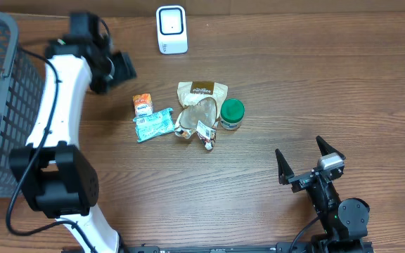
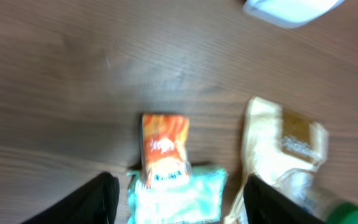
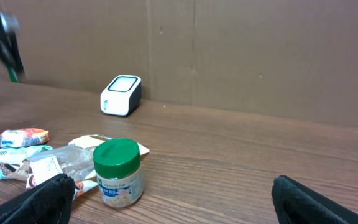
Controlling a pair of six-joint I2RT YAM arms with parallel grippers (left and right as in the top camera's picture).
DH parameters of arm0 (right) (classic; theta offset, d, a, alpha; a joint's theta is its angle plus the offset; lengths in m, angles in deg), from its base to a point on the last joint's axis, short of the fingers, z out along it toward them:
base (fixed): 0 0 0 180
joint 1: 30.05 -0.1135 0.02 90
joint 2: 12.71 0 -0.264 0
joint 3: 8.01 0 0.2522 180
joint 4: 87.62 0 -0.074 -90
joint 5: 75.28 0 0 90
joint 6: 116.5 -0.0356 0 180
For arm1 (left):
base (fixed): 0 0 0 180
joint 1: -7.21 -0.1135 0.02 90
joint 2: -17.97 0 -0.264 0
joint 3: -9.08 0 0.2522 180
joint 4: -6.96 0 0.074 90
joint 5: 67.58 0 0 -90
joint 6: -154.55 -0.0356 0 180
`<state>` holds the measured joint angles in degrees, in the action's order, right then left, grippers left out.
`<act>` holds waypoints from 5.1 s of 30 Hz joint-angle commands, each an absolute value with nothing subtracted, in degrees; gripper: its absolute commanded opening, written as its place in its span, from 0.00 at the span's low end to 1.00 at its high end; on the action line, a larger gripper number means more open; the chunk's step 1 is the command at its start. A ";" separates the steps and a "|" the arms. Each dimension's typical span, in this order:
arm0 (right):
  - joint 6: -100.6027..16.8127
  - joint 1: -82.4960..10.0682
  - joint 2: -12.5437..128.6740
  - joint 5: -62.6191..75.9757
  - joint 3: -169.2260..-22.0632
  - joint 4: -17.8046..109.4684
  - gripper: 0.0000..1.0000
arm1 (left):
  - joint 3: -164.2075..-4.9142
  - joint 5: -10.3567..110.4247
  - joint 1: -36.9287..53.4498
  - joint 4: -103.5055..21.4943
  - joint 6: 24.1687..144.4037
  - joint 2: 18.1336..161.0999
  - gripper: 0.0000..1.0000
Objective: Scan the item barcode
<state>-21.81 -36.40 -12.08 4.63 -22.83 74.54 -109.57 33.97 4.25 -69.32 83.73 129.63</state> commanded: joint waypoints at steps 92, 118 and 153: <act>-21.92 -36.03 -12.43 4.74 -22.24 74.83 1.00 | -108.19 12.96 -34.07 -39.44 59.82 151.83 0.04; -21.92 -36.03 -12.43 4.74 -22.24 74.83 1.00 | -109.41 14.98 -33.85 -30.70 54.11 146.00 0.58; -21.92 -36.03 -12.43 4.74 -22.24 74.83 1.00 | -109.54 15.89 -33.85 -32.23 52.93 150.87 0.04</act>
